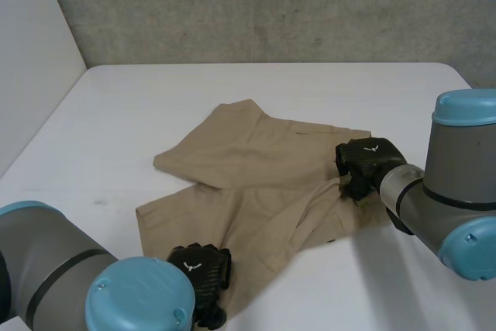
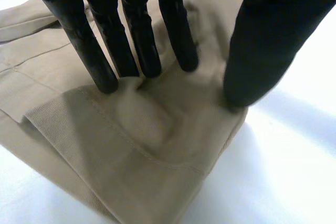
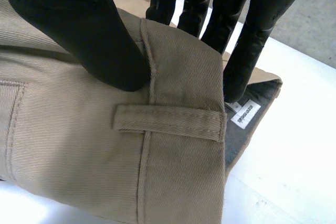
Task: Fold the shorts.
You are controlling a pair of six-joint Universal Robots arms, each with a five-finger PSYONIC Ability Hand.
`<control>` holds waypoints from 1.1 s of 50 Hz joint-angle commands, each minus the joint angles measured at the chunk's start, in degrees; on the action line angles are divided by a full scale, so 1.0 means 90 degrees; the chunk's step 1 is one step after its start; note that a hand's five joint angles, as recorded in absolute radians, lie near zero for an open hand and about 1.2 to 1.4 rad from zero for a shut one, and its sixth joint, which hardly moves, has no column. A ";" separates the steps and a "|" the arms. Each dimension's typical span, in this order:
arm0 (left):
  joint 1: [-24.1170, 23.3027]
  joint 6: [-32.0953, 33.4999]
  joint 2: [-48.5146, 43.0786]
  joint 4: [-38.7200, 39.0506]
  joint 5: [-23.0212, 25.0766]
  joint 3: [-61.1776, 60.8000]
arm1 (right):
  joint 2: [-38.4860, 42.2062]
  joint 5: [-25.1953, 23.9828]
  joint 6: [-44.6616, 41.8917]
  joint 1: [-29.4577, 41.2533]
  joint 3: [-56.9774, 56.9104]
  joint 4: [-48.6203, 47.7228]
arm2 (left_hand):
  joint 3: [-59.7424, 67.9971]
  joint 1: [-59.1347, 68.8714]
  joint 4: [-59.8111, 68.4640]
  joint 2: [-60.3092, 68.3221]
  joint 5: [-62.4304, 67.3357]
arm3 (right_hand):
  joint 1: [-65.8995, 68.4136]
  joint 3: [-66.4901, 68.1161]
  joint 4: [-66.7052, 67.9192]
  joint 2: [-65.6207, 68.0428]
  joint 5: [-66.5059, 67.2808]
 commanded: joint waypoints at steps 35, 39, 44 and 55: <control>0.2649 0.4036 -0.1456 0.0910 0.1127 0.3827 | -0.0222 0.0029 -0.1152 -0.0045 -0.0136 -0.0119 | 0.4551 0.4496 0.4557 0.4558 0.4577 | 0.2688 0.1352 0.1314 0.1405 0.1394; 0.2727 0.4290 -0.2178 0.1290 0.1849 0.4765 | -0.0086 0.0117 -0.1035 -0.0045 -0.0496 -0.0791 | 0.4551 0.4496 0.4557 0.4558 0.4577 | 0.2688 0.1352 0.1314 0.1405 0.1394; 0.2796 0.4339 -0.3212 0.1613 0.2679 0.6217 | 0.0625 0.0556 -0.1025 -0.0045 -0.1208 -0.1690 | 0.4551 0.4496 0.4557 0.4558 0.4577 | 0.2688 0.1352 0.1314 0.1405 0.1394; 0.2806 0.4349 -0.5606 0.1672 0.3179 0.9443 | 0.2626 0.1221 -0.2135 -0.0055 -0.2975 -0.2550 | 0.4551 0.4496 0.4557 0.4558 0.4577 | 0.2688 0.1352 0.1314 0.1405 0.1394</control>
